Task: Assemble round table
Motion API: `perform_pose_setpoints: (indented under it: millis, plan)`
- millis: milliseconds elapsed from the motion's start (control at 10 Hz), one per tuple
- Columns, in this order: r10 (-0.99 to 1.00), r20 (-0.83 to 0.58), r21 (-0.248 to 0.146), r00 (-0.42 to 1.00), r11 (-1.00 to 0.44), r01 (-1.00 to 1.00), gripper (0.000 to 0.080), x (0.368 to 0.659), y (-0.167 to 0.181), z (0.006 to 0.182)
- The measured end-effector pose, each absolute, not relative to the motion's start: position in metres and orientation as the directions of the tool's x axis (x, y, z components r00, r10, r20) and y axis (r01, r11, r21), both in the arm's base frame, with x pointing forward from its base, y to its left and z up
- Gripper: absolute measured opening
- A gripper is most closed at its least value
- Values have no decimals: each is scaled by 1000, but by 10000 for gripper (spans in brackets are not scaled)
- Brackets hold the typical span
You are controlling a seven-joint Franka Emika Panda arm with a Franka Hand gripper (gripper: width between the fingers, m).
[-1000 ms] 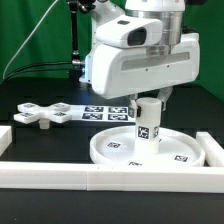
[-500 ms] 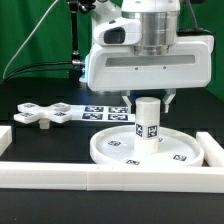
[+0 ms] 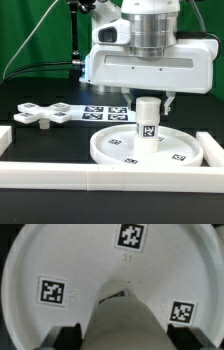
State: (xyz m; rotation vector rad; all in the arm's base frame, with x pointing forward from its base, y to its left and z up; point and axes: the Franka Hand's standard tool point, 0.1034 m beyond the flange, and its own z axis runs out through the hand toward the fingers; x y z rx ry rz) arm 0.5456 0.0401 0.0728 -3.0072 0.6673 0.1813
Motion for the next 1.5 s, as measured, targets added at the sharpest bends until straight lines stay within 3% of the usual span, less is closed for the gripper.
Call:
perform_pose_setpoints:
  millis: [200,500,900,1300,1500]
  plan:
    - [-508,-133,-24,851,-857,-515,407,546,41,73]
    - [-731,-159,-14,664,-671,-742,407,546,42,73]
    - [-923,-205,-2,326,-332,-943,408,549,44,73]
    - [-977,-198,25,84,-90,-996,409,555,45,76]
    - [-980,-197,21,-21,18,-1000,409,560,45,77]
